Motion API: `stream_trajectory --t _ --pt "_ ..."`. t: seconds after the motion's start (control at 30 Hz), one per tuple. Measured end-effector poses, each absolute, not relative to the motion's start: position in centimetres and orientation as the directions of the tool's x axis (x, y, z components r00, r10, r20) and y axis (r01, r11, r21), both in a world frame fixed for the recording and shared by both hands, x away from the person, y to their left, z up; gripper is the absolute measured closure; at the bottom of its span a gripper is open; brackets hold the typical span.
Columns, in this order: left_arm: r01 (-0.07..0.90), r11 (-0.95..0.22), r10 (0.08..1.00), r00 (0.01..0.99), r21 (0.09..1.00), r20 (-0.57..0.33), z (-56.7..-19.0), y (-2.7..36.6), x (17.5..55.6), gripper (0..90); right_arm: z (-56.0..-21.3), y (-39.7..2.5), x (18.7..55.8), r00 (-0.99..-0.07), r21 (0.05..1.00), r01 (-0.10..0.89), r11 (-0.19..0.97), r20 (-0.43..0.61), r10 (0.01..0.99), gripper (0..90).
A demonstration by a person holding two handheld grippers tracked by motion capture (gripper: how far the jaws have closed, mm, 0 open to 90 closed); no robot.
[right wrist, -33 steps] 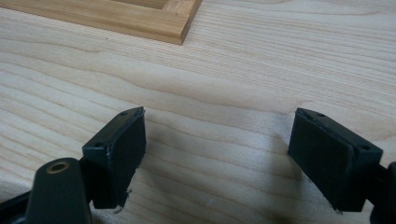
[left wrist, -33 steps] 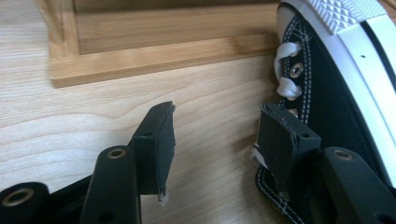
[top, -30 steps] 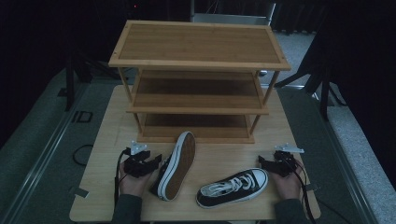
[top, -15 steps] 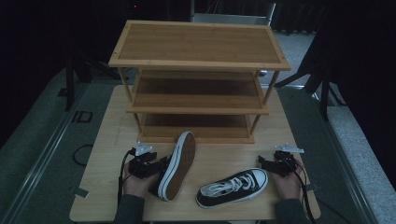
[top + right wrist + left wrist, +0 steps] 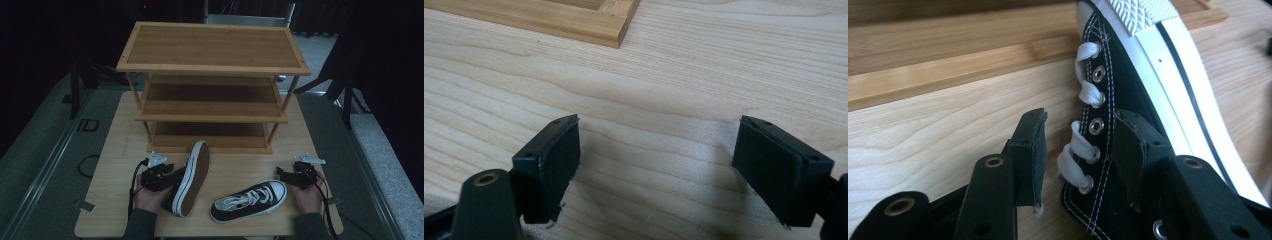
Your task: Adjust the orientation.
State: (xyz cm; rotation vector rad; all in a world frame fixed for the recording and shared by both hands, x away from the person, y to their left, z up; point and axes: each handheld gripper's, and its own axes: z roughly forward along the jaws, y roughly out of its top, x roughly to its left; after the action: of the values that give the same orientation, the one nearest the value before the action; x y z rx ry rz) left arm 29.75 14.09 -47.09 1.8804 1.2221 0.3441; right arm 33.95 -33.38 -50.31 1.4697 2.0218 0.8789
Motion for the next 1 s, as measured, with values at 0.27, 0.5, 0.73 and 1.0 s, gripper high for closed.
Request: stream_trajectory --t 0.27,0.5,0.73,1.0 --pt "0.579 -0.185 0.807 0.550 0.794 -0.213 -46.1 12.8 29.2 58.1 -50.3 -33.4 34.0 -0.302 0.738 0.640 0.214 -0.015 0.953 18.8" --pt "0.562 -0.217 0.804 0.567 0.798 -0.181 -45.7 11.8 28.9 58.1 -50.3 -33.4 34.0 -0.303 0.738 0.640 0.214 -0.014 0.953 18.8" --pt "0.545 -0.235 0.775 0.605 0.805 -0.183 -45.1 10.9 28.5 58.7 -50.3 -33.4 34.0 -0.303 0.738 0.640 0.214 -0.014 0.953 18.8" --pt "0.514 -0.278 0.725 0.666 0.812 -0.174 -44.2 8.9 27.9 57.1 -50.3 -33.4 34.0 -0.303 0.738 0.640 0.214 -0.014 0.953 18.8"
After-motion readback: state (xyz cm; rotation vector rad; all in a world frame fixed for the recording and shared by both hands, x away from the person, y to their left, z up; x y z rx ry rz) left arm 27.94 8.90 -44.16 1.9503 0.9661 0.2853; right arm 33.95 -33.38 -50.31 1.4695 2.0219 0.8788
